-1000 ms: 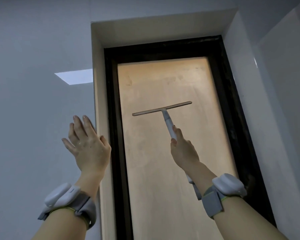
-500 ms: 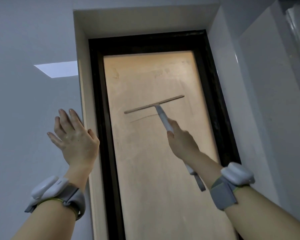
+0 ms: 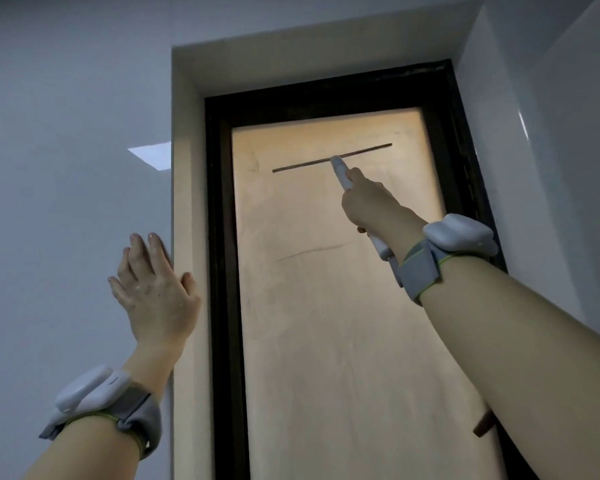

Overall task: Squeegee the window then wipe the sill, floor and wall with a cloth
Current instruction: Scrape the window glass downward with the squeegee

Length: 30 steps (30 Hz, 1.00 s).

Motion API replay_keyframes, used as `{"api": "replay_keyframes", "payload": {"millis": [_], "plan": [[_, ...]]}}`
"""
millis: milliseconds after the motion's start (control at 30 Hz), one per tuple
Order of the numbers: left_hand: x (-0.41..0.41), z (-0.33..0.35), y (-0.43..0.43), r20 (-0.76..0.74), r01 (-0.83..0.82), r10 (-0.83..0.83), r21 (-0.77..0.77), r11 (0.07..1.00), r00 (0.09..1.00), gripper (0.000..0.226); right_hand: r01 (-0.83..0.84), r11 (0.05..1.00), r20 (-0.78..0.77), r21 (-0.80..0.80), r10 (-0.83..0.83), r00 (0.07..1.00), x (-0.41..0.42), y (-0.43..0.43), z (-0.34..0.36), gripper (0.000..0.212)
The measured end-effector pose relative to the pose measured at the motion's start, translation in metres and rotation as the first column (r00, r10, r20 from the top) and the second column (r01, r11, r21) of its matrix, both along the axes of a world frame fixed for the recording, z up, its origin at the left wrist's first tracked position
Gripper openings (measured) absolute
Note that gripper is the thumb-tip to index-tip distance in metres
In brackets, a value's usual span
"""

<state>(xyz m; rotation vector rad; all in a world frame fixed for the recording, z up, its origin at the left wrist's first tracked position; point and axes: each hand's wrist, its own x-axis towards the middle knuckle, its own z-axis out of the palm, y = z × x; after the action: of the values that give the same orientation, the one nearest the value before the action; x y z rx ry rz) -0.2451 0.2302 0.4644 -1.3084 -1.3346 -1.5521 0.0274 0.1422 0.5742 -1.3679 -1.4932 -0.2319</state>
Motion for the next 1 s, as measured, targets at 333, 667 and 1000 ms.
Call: {"api": "replay_keyframes", "payload": {"millis": [333,667,1000], "plan": [[0.006,0.004,-0.015,-0.007,-0.108,0.109,-0.179,0.978,0.994,0.074,-0.016,0.999,0.068,-0.039,0.019,0.998,0.018,-0.012,-0.02,0.067],[0.013,0.005,-0.03,-0.012,-0.218,0.225,-0.308,0.926,0.974,0.074,0.013,0.999,0.072,0.038,-0.016,0.997,0.032,0.003,-0.029,0.071],[0.008,-0.006,-0.005,0.104,0.024,-0.029,0.05,0.998,0.994,0.07,0.13,0.989,-0.047,0.064,-0.127,0.991,0.025,0.026,-0.119,0.047]]}}
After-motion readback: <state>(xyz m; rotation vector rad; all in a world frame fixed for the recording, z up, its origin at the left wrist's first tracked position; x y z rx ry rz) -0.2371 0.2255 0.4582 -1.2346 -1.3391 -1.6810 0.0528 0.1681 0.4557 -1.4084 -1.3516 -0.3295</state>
